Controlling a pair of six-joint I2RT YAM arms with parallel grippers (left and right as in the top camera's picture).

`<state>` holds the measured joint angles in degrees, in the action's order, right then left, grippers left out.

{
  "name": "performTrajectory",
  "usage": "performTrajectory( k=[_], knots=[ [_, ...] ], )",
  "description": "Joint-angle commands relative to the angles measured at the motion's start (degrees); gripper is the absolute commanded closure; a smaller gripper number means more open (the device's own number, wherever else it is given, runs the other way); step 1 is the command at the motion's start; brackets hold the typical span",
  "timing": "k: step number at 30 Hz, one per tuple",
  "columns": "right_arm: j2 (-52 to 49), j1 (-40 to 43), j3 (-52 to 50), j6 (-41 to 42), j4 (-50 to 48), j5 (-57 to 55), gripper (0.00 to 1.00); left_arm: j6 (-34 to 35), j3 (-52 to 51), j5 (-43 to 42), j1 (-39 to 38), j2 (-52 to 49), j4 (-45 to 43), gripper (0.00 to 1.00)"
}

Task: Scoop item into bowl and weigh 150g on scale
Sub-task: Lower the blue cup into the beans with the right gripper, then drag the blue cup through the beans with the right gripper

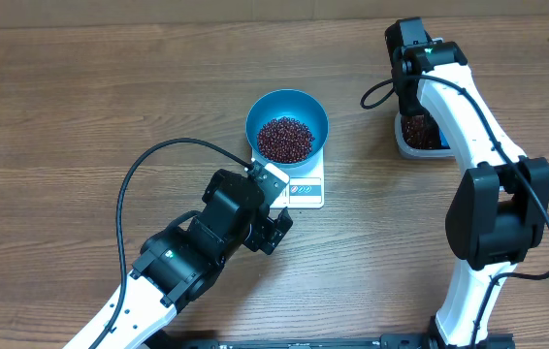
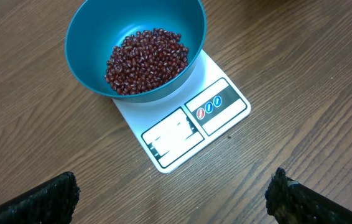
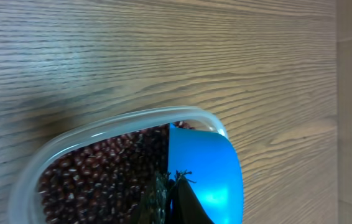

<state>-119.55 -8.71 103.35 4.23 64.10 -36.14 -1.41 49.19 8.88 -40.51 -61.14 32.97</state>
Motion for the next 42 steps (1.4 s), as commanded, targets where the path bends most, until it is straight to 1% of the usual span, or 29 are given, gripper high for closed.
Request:
performTrajectory(
  k=[1,12,18,28,34,42],
  knots=[
    [-0.1,0.1,-0.7,-0.2,-0.2,2.2,0.96,0.8,-0.3,0.7,0.1,-0.3,-0.2,0.0],
    [-0.1,0.1,-0.9,-0.3,1.1,3.1,0.96,0.8,-0.3,0.7,0.1,-0.3,-0.2,0.0],
    [-0.1,0.1,-1.4,-0.3,1.1,5.9,0.96,0.8,-0.3,0.7,0.1,-0.3,-0.2,0.0],
    [-0.1,0.1,-1.4,-0.2,0.7,15.2,0.96,0.8,-0.3,0.7,0.1,-0.3,-0.2,0.01],
    [-0.1,0.4,-1.3,0.2,0.0,16.7,0.96,0.8,-0.3,0.7,0.1,-0.3,-0.2,0.0],
    [0.0,3.3,-1.3,0.2,-2.4,28.6,0.96,0.8,-0.3,0.7,0.1,-0.3,-0.2,0.0]
  ],
)
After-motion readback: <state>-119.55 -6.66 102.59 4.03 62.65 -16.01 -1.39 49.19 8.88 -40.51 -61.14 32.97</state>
